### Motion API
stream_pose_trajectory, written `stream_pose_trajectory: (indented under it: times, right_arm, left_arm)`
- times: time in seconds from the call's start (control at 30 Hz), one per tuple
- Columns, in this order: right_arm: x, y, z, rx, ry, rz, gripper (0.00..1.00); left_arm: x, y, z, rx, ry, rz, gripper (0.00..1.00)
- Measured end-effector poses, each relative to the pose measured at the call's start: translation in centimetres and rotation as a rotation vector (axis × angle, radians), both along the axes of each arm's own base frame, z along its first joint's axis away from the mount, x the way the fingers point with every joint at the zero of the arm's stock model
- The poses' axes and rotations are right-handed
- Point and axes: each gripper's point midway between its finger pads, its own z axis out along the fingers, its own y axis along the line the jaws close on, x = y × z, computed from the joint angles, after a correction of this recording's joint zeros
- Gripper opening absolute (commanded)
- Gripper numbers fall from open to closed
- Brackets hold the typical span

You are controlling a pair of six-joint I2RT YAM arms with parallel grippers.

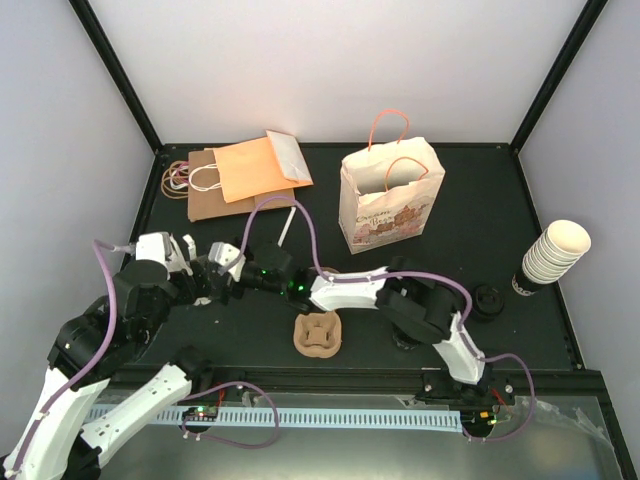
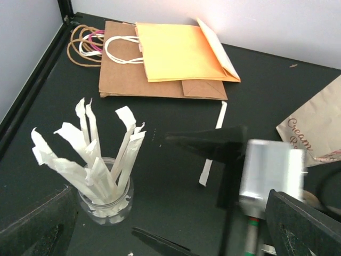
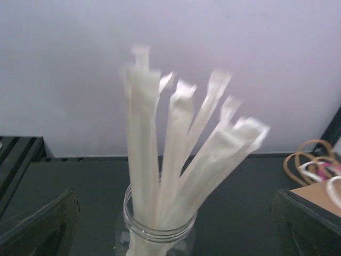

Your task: Pack the takeout coffee

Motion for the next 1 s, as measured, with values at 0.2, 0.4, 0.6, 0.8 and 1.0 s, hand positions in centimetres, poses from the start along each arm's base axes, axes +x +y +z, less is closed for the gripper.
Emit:
stream_pose_trajectory:
  times: [0.2,0.4,0.6,0.8,1.0]
  right_arm:
    - [-0.1,-3.7,5.3,0.062,-0.058,-0.066,1.0]
    - [0.4,-7.7,7.6,0.067,-0.065,-0.134,1.0]
    - [1.7,-12.2,12.2,0.074,-0.072,-0.23,1.0]
    - [2.6,-17.6,17.7,0.115,-0.062,-0.326,1.0]
    - [3.5,-24.9,19.0,0.113,-0.002,-0.455,1.0]
  left_arm:
    - [0.3,-0.9,0.6,-0.017,-0.023,-0.045,0.99]
    - [0.5,-2.4,1.6,-0.044,-0.062,-0.127,0.99]
    - [0.8,-4.7,3.2,-0.09,-0.117,-0.241,0.99]
    - [1.9,-7.8,4.1,-0.135,-0.141,-0.358,0.99]
    - [3.5,-11.7,3.6,-0.192,-0.123,-0.479,0.99]
